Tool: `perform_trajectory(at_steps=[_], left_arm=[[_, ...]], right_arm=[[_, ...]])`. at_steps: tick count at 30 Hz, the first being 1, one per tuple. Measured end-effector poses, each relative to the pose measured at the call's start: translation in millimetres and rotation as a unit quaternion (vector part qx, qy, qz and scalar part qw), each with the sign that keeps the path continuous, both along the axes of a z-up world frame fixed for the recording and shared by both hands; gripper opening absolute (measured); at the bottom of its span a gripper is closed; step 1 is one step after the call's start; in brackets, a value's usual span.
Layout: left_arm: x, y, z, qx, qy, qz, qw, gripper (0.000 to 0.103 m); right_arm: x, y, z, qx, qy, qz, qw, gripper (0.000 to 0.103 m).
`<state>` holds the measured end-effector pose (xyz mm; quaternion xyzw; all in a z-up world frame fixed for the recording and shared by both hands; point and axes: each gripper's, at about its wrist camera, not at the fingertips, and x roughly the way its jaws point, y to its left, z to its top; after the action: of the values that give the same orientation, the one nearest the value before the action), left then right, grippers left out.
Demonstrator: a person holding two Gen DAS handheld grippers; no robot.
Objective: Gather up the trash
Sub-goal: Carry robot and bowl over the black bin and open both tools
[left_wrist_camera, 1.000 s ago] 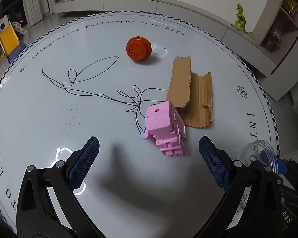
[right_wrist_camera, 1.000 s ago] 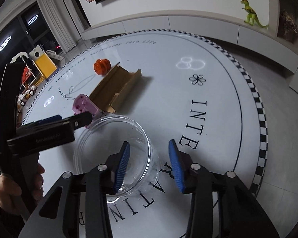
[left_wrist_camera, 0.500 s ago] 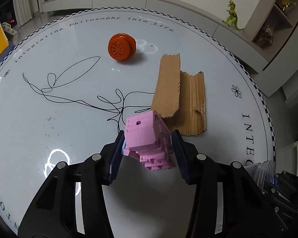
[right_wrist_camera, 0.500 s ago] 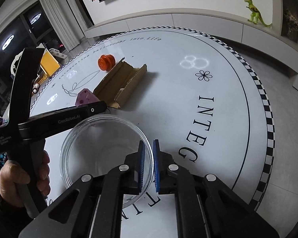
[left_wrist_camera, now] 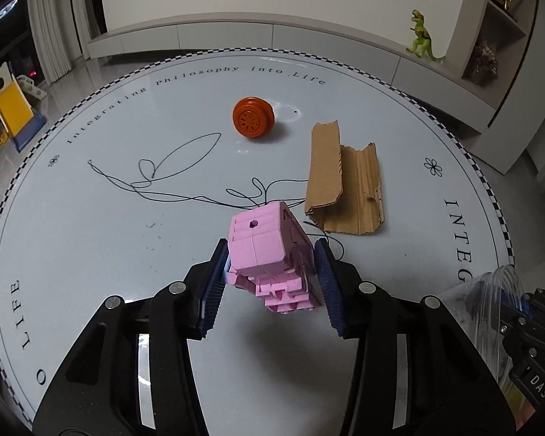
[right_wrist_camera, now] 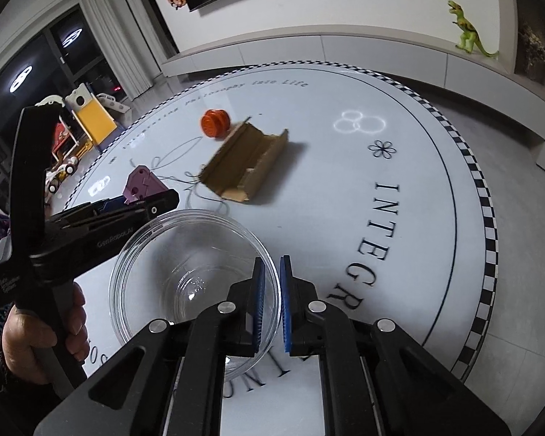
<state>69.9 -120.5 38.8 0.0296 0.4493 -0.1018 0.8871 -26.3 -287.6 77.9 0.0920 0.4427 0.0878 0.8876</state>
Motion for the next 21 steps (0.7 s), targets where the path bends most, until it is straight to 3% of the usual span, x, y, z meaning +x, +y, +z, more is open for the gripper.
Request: perform_trajectory(at_steps=[12, 21], left_arm=[[-62, 74, 27, -0.007, -0.025, 0.055, 0.9981, 0.047], [-130, 140, 42, -0.003, -0.052, 0.108, 0.9928, 0.047]], right_arm=[[-24, 57, 22, 0.005, -0.015, 0.047, 0.999, 0.01], [-45, 131, 29, 0.01, -0.007, 0.12, 0.993, 0.01]])
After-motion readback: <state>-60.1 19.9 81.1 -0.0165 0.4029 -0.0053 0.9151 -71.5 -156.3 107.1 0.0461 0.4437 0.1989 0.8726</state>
